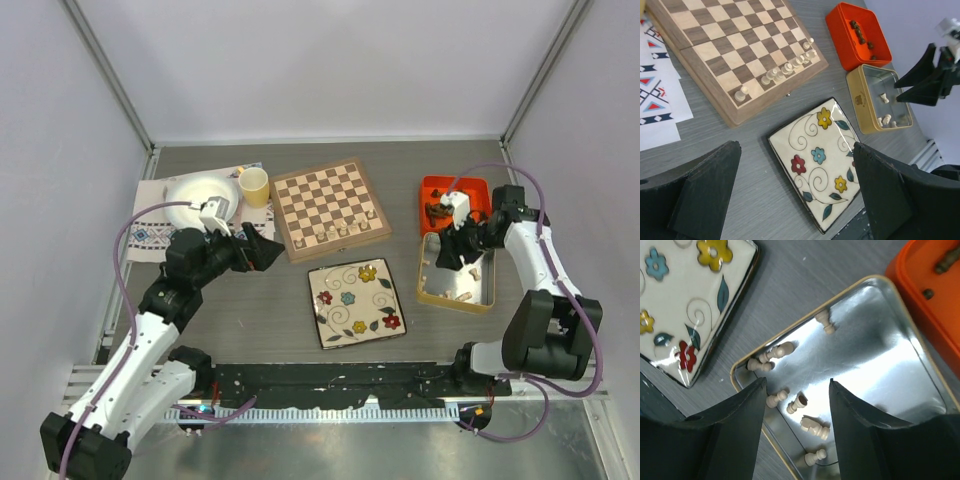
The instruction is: Set up the chess pieces on the board
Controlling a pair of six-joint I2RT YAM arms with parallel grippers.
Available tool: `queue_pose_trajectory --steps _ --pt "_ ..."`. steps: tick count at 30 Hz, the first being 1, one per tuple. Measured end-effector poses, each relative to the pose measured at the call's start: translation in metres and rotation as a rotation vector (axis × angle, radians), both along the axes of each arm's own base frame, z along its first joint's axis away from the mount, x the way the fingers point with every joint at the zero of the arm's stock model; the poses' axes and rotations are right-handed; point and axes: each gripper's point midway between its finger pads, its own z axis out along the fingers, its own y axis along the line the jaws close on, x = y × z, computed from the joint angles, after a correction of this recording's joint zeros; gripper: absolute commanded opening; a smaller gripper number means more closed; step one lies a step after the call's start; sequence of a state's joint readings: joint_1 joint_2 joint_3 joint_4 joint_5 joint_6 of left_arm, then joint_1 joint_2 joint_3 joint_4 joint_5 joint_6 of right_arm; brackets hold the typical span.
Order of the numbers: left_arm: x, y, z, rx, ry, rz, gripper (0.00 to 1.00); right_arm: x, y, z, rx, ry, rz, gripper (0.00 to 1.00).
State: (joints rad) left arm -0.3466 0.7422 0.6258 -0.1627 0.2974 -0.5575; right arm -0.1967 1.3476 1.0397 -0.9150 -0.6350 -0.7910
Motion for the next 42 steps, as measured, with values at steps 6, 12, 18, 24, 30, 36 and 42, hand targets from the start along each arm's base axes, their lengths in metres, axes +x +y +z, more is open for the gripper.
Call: queue_pose_trajectory --steps 6,12,18,24,30,36,42 --pt "-0.001 -0.004 0.002 -0.034 0.014 -0.009 1.0 -0.022 0.002 -0.041 -0.019 0.043 0.133 0.54" --pt "-0.002 -0.004 0.003 -0.041 0.011 -0.006 1.0 -0.022 0.007 -0.056 -0.001 0.028 0.206 0.5" --pt "-0.003 -0.003 0.003 -0.041 0.011 -0.006 0.99 -0.025 0.013 -0.075 -0.007 0.025 0.266 0.49" --pt "-0.003 -0.003 0.001 -0.039 0.013 -0.007 1.0 -0.02 0.028 -0.079 -0.022 -0.013 0.33 0.47" --pt "-0.004 -0.003 0.002 -0.038 0.007 -0.007 1.0 -0.012 0.037 -0.081 -0.053 -0.039 0.351 0.41" --pt "-0.007 -0.001 0.006 -0.043 -0.009 -0.007 1.0 -0.011 0.04 -0.086 -0.076 -0.027 0.353 0.26" --pt "-0.008 0.0 0.006 -0.04 -0.015 -0.001 1.0 -0.012 0.04 -0.088 -0.08 -0.012 0.347 0.03"
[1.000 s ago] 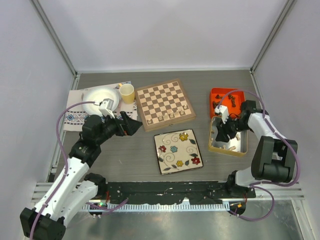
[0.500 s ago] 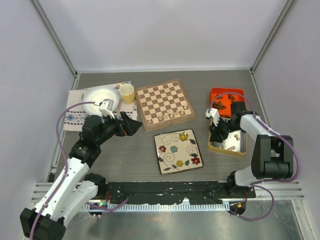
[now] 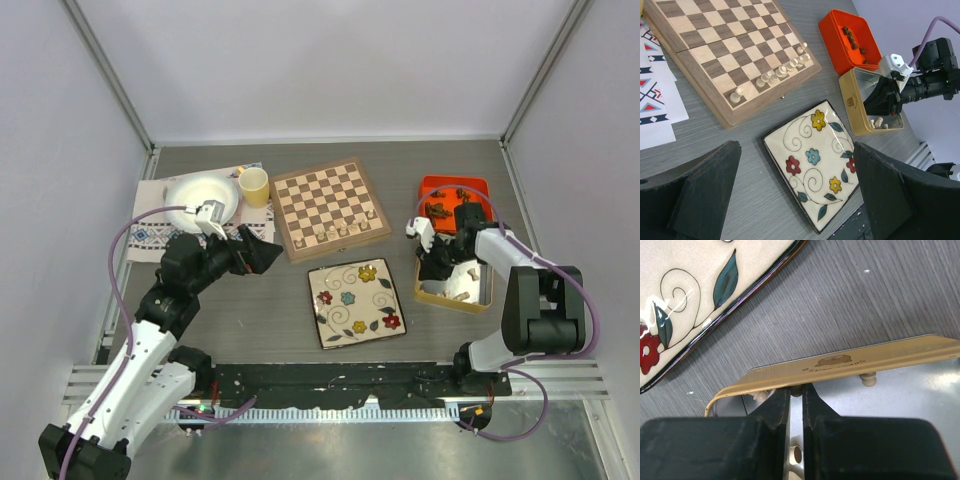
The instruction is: Set up the chess pieces on the board
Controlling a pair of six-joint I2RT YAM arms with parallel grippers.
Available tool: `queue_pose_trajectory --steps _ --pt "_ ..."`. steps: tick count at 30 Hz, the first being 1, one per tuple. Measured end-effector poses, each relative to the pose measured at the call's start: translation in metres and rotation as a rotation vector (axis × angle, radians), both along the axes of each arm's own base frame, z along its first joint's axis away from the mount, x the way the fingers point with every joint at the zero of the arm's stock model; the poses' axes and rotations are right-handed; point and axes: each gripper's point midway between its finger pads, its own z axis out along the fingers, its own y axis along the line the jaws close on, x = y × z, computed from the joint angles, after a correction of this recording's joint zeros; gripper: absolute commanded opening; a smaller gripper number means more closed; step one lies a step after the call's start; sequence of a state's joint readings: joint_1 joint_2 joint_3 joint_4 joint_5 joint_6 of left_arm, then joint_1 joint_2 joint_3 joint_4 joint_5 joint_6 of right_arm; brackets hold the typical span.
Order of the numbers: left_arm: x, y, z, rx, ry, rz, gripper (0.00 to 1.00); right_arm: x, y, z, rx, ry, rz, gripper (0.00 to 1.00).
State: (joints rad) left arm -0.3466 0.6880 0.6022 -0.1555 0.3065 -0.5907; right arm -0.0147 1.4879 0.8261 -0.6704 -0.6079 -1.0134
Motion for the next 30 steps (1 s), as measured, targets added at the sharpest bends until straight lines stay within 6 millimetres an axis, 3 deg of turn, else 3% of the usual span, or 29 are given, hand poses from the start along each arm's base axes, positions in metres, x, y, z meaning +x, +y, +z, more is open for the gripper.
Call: queue_pose_trajectory --steps 10,20,25,30 --pt "-0.003 0.005 -0.011 0.061 0.01 -0.002 1.0 0.001 -0.012 0.007 -0.058 -0.013 -0.054 0.01" --pt "0.0 0.021 -0.004 0.26 -0.031 -0.014 1.0 0.021 -0.027 0.064 -0.096 -0.072 -0.152 0.01" --pt "0.0 0.031 -0.011 0.365 -0.035 -0.021 1.0 0.037 -0.025 0.092 -0.078 -0.086 -0.192 0.01" --pt "-0.003 0.037 -0.019 0.421 -0.028 -0.03 1.0 0.048 -0.024 0.099 -0.062 -0.062 -0.231 0.01"
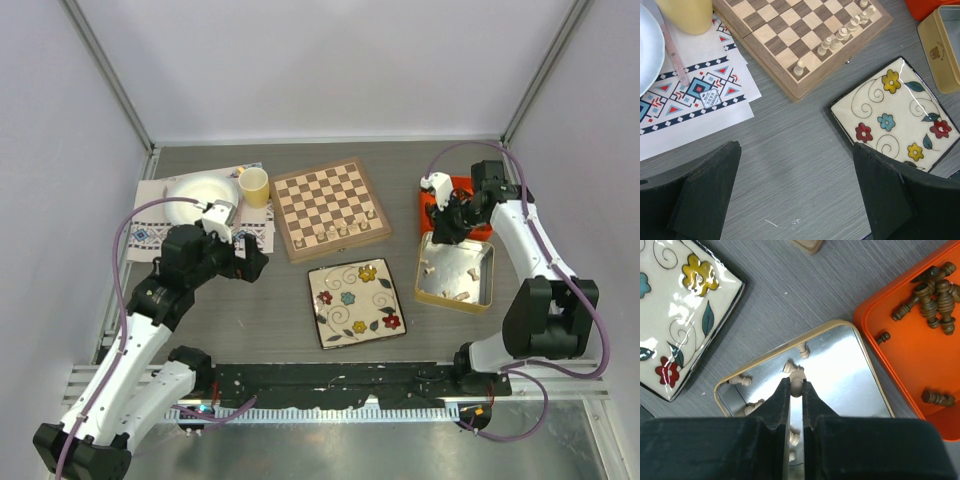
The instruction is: Set up the chess pieces on the board
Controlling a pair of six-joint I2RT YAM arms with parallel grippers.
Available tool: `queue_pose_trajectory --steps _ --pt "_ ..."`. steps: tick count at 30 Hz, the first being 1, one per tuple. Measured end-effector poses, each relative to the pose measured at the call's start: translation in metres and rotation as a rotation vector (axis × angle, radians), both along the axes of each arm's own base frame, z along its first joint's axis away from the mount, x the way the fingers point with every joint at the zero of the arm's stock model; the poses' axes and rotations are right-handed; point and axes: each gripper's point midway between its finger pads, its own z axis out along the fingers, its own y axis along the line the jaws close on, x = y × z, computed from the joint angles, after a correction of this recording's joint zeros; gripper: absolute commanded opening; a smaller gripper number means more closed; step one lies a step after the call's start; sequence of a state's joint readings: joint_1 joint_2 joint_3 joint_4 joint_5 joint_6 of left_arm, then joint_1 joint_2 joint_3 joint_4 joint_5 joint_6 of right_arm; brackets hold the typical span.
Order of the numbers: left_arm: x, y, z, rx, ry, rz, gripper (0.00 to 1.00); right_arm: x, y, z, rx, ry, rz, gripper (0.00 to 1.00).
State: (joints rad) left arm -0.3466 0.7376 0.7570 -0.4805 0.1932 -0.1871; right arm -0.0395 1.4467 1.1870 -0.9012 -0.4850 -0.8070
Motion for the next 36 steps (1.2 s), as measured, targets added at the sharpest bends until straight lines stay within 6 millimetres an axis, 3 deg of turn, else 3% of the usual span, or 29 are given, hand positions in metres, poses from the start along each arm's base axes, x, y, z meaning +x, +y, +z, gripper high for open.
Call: queue_pose_trajectory --steps 6,14,20,23,28,36 --pt "0.001 0.002 -0.002 0.035 -0.015 -0.015 0.99 0.017 0.021 0.008 0.069 0.045 -0.036 0.01" --pt "0.006 0.011 -0.013 0.089 -0.017 0.017 1.0 0.068 0.119 0.033 0.114 -0.025 0.083 0.01" --pt "0.01 0.017 -0.016 0.122 -0.025 0.042 1.0 0.11 0.162 0.023 0.07 -0.055 0.095 0.01" --pt "0.011 0.019 -0.016 0.129 -0.028 0.052 1.0 0.123 0.166 0.008 0.036 -0.045 0.069 0.02" --pt "0.012 0.021 -0.016 0.133 -0.031 0.059 1.0 0.126 0.164 -0.019 -0.028 -0.003 0.039 0.03" --pt "0.012 0.021 -0.018 0.134 -0.029 0.059 1.0 0.127 0.167 -0.026 -0.061 -0.005 0.035 0.04"
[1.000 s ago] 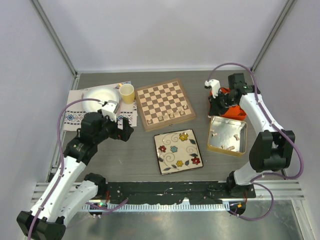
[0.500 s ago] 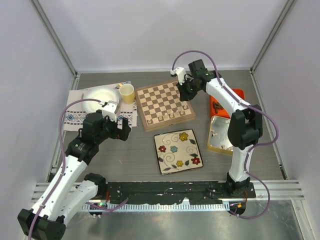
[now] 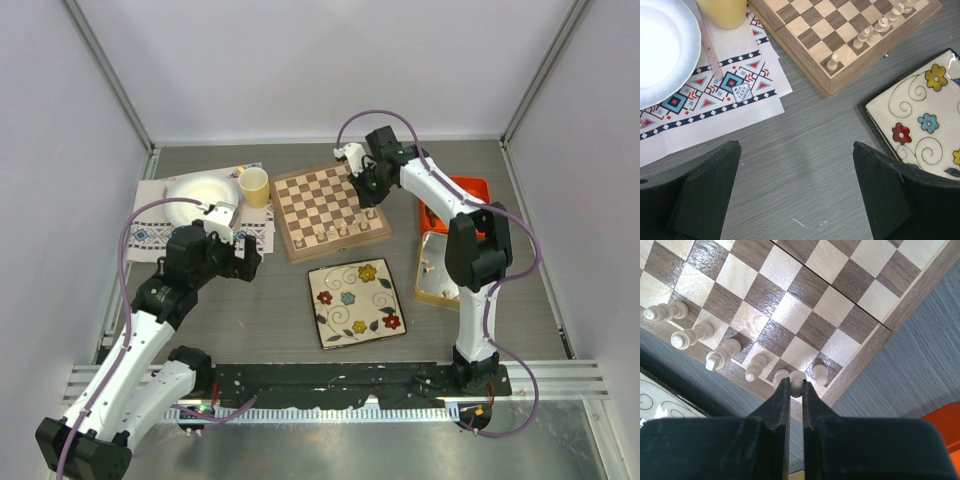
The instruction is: Set up the chess pieces on the board
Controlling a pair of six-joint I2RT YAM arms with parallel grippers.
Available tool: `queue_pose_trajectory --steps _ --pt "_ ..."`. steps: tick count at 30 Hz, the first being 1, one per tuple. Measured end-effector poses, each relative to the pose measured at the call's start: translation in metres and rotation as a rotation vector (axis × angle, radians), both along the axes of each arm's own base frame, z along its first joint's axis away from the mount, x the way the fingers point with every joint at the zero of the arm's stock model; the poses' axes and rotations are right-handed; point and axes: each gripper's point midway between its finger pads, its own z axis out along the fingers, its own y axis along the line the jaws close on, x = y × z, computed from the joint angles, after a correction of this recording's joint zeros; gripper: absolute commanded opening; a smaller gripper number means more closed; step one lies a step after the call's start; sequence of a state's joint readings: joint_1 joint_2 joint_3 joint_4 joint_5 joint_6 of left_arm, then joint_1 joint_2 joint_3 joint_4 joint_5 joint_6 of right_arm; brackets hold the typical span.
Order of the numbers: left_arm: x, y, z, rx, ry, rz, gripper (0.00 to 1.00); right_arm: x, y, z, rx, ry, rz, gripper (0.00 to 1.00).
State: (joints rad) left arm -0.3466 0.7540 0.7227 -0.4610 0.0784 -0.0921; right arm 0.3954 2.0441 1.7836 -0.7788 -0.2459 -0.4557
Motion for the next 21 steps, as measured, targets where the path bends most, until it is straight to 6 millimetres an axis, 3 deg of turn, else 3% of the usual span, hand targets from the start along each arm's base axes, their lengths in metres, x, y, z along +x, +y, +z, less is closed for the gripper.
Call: queue_pose_trajectory --steps 10,21 --pt "0.0 0.0 0.0 0.0 0.0 0.0 1.0 0.002 0.008 -0.017 -0.023 0.023 0.01 0.05" --pt "0.0 0.0 0.0 -0.001 -0.001 0.0 0.99 0.007 0.015 -0.024 -0.048 0.015 0.016 0.08"
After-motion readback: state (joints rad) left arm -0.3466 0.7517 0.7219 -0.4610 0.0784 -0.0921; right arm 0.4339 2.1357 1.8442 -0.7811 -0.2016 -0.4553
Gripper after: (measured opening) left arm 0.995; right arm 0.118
